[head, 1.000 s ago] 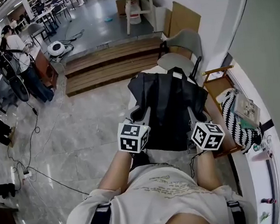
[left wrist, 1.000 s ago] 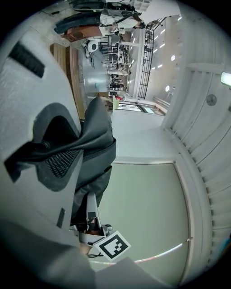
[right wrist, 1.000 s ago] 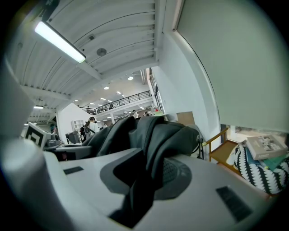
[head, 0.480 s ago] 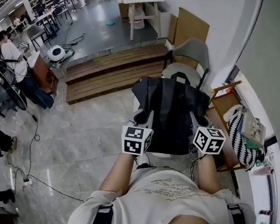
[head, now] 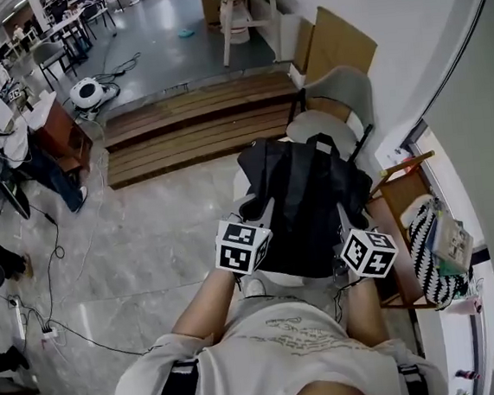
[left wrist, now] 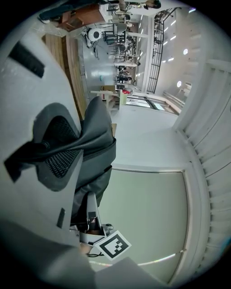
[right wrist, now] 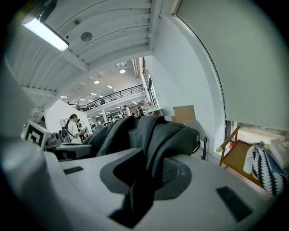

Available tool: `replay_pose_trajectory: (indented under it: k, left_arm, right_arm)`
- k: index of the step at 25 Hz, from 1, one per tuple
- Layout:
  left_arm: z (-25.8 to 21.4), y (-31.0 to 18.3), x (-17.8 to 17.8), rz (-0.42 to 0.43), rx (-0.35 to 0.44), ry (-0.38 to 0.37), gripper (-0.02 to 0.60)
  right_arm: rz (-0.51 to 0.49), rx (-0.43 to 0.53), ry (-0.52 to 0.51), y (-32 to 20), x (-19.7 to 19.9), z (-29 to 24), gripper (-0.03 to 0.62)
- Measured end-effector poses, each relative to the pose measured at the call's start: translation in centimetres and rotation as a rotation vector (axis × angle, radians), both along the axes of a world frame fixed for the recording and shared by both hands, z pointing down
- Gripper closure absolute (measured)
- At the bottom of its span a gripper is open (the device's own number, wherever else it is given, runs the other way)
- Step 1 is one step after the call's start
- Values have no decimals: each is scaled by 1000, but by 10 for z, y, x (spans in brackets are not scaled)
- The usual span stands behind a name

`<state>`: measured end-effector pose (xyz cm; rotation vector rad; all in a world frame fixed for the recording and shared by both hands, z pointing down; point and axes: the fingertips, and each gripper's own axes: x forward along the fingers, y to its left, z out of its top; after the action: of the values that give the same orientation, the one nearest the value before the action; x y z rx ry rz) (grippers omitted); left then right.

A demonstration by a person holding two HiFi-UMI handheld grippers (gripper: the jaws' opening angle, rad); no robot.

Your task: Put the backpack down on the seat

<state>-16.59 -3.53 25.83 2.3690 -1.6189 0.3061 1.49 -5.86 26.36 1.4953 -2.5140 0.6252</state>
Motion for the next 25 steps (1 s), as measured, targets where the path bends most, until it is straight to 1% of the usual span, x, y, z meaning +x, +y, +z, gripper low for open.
replay_pose_trajectory:
  k: [7, 11, 15, 19, 22, 25]
  left_arm:
    - [13, -48, -12, 57, -33, 1, 515]
    - [20, -65, -15, 98, -47, -9, 515]
    - [34, -82, -13, 114, -68, -12, 515]
    - [58, -97, -3, 110, -114, -10, 515]
    - [82, -105, 3, 109, -170, -4, 515]
    - [110, -114, 9, 90, -231, 1, 515]
  right_arm:
    - [48, -26, 4, -38, -12, 11, 513]
    - [73, -46, 2, -45, -14, 21, 513]
    - [69, -67, 4, -59, -9, 34, 513]
    - [48, -110, 25, -76, 0, 54, 511]
    - [28, -153, 50, -86, 7, 75, 511]
    - [10, -204, 65, -99, 13, 103, 511]
